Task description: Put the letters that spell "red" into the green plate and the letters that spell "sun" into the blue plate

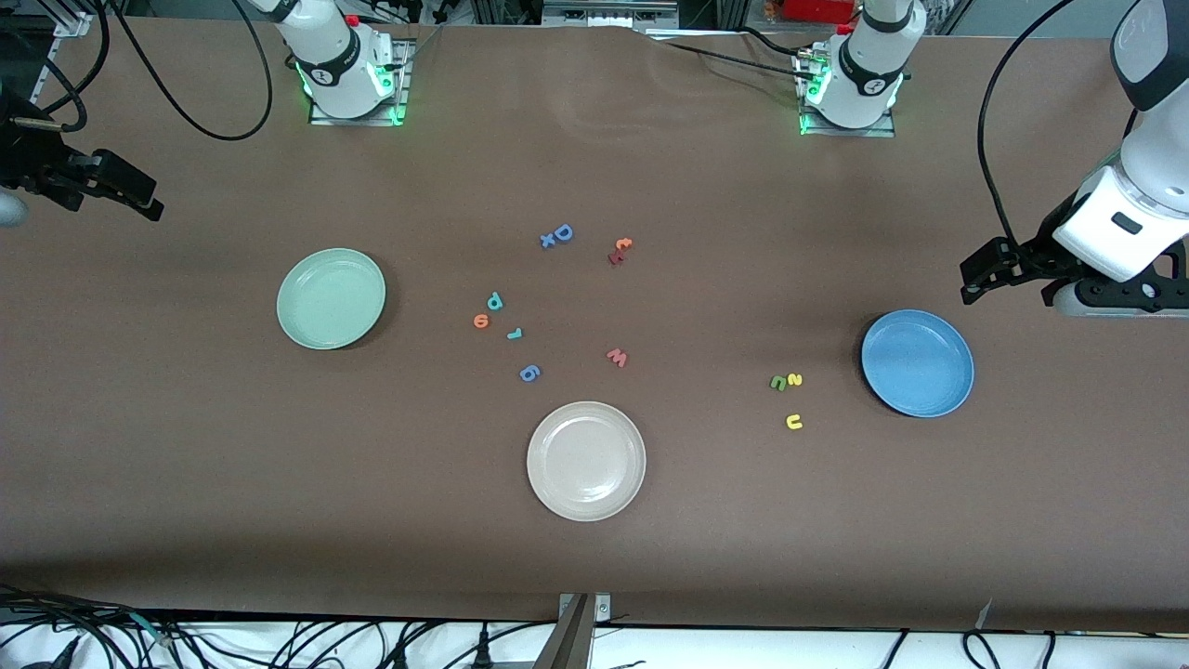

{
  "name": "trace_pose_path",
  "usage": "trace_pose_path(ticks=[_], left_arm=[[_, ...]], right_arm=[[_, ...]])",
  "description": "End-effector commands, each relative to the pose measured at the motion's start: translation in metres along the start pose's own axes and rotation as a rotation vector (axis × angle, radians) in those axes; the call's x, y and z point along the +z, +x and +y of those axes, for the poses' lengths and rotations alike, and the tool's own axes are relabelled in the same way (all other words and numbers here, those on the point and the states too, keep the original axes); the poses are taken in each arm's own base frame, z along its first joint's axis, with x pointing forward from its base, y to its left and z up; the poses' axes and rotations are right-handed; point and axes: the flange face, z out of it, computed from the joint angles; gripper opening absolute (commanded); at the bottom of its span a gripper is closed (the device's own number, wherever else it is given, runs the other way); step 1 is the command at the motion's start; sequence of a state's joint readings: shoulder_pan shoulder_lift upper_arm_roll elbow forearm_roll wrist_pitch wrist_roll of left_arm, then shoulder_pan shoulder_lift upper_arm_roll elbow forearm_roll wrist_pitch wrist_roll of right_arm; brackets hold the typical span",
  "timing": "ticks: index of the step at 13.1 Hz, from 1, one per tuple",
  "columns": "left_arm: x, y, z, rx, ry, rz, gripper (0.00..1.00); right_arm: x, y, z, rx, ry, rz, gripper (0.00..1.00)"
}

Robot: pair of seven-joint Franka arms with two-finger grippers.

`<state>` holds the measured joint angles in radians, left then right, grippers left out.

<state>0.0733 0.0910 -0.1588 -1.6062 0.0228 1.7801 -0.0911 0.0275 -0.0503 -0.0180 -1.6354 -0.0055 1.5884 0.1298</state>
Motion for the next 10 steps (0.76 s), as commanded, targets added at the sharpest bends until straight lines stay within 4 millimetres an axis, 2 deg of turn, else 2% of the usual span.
trace_pose_path(ticks=[1,10], left_arm=[[-0.0048,0.0030,0.0034,0.009,-0.014,-0.010,1.00],[-0.0050,0.0025,0.0035,0.003,-0.014,-0.010,1.00]], right_arm=[[-0.0077,-0.0039,-0.0026,0.003,-0.001,0.000,1.00],[-0.0099,-0.0036,-0.0059,-0.005,-0.002,0.006,1.00]])
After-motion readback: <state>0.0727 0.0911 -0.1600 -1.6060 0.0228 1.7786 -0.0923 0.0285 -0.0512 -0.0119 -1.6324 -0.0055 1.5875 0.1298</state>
